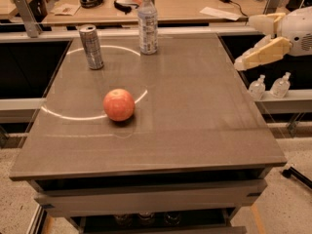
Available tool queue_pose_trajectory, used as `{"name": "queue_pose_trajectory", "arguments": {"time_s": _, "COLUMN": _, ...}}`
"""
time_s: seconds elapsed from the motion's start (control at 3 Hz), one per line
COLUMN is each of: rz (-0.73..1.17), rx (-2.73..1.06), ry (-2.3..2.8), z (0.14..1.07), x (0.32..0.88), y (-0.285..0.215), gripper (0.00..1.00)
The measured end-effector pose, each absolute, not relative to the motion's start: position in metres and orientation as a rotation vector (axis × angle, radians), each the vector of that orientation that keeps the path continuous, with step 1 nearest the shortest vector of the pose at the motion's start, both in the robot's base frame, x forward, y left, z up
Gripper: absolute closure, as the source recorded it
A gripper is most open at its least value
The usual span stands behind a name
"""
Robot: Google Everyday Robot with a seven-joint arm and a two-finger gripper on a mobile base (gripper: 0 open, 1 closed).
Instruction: Move blue plastic bottle near apple
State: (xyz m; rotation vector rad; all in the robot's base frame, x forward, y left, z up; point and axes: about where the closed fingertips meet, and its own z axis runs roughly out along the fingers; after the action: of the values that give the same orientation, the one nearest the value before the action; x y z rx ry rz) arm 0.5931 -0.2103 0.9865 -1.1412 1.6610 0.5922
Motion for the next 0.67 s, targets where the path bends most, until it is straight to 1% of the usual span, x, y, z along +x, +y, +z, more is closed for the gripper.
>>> {"name": "queue_pose_trajectory", "arguments": {"time_s": 0.33, "rz": 0.559, "rx": -1.158, "ry": 1.693, "z": 0.983, "x": 0.596, "y": -0.209, "gripper": 0.00}}
{"name": "queue_pose_trajectory", "arguments": {"time_s": 0.67, "rz": 0.554, "rx": -1.094, "ry": 1.725, "z": 0.974, "x": 0.597, "y": -0.196, "gripper": 0.00}}
